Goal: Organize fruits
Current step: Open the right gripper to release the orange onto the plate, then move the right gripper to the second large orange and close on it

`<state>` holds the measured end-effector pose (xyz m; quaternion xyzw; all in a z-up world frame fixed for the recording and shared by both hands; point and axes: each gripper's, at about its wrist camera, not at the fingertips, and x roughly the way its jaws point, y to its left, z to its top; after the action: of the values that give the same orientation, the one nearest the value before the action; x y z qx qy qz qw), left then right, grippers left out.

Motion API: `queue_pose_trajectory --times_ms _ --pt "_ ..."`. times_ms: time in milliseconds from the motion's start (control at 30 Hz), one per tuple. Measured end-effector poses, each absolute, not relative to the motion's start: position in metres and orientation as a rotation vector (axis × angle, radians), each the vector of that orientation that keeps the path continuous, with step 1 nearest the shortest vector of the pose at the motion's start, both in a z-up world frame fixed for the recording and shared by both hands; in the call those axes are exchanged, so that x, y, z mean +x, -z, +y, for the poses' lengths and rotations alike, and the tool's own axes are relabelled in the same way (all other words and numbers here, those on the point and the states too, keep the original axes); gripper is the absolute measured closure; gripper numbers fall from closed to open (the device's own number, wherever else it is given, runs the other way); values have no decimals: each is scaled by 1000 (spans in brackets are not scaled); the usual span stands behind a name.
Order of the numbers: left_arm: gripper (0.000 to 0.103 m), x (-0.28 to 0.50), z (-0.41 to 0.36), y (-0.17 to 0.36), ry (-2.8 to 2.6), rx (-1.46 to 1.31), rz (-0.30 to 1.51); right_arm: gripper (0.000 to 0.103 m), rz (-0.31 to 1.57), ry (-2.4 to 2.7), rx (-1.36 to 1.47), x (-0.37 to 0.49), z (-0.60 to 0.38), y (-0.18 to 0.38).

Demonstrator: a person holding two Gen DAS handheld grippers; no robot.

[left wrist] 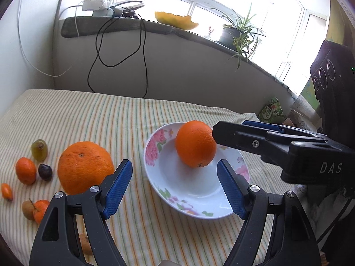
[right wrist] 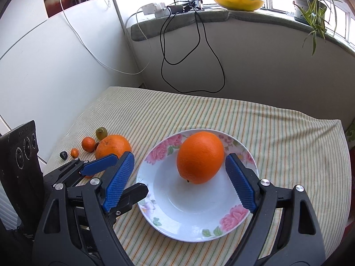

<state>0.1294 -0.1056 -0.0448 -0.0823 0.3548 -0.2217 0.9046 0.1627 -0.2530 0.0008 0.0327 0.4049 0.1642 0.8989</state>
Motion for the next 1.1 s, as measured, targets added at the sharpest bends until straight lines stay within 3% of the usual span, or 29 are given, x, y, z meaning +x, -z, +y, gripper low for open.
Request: queue_pose_trajectory --times_ms 433,1100 --pt "24 120 -45 51 359 -218 729 16 825 -414 57 172 -219 -3" --pt "25 137 -10 69 343 -243 782 16 1028 -680 121 211 -151 24"
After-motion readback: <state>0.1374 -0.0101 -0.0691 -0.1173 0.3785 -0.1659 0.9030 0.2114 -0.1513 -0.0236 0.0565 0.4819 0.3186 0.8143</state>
